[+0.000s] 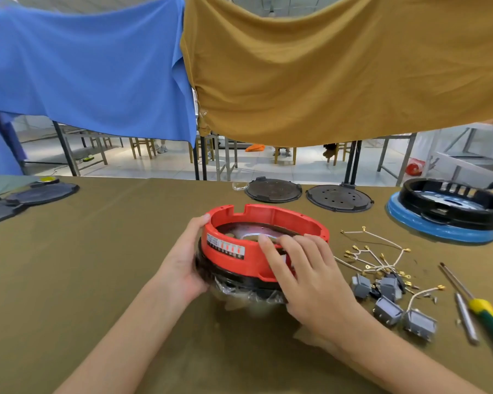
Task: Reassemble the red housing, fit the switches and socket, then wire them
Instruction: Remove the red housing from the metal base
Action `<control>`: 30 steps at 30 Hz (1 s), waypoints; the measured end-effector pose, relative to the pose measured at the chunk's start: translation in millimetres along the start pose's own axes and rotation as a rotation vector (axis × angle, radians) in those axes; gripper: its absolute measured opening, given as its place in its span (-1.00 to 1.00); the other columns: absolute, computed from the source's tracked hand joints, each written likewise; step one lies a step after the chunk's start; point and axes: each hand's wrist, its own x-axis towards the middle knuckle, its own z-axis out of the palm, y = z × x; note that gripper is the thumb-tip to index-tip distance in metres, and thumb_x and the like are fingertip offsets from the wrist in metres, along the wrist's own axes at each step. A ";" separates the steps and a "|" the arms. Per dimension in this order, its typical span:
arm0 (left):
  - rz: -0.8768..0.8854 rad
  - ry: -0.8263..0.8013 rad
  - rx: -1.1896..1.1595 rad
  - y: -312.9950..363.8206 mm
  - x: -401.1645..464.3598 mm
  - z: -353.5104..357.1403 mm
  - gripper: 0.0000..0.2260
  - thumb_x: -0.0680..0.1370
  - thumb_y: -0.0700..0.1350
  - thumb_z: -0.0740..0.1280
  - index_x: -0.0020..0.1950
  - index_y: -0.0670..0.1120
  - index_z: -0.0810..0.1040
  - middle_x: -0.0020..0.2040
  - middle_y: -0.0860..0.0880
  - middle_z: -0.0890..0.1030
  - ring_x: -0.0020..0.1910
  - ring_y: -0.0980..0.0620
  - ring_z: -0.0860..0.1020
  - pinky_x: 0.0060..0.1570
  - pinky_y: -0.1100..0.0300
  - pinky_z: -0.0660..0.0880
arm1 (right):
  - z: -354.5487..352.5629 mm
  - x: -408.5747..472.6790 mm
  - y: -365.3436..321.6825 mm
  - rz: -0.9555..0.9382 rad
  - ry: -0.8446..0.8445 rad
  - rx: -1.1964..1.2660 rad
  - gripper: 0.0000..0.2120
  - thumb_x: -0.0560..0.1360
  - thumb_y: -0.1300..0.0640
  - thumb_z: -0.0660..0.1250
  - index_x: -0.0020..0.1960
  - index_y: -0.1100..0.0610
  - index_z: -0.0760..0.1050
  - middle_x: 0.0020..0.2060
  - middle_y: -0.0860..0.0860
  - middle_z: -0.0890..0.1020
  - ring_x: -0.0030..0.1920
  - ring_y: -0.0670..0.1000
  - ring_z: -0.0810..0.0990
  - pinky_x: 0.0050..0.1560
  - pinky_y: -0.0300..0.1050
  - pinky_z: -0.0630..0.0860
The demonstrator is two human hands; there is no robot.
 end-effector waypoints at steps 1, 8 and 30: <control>0.010 -0.009 -0.001 6.6 -3.8 1.8 -0.40 0.33 0.20 0.49 0.20 -0.18 0.60 0.02 -0.25 0.70 -0.07 -0.22 0.70 -0.15 -0.02 0.63 | -2.9 5.8 3.9 0.020 0.028 0.044 -0.29 0.39 0.20 0.49 0.45 0.23 0.25 0.11 0.27 0.60 0.08 0.28 0.60 0.15 0.27 0.54; 0.568 0.290 0.383 44.8 -8.4 -20.2 -0.37 0.37 0.44 0.32 0.22 0.00 0.42 0.21 -0.07 0.56 0.11 -0.01 0.57 0.03 0.00 0.53 | -43.5 55.4 51.6 0.862 0.066 0.824 -0.50 0.50 0.25 0.39 0.36 -0.05 0.35 0.12 -0.07 0.51 0.11 -0.07 0.47 0.11 -0.28 0.39; 0.258 -0.064 0.952 7.4 30.8 -42.5 -0.55 0.59 0.23 0.03 -0.28 0.11 0.59 -0.41 0.03 0.56 -0.48 0.11 0.52 -0.49 0.33 0.44 | 9.6 -4.7 84.2 1.321 -0.748 0.971 -0.91 0.53 0.17 0.33 -0.01 0.04 0.58 -0.15 0.05 0.70 -0.13 0.04 0.70 -0.01 0.11 0.63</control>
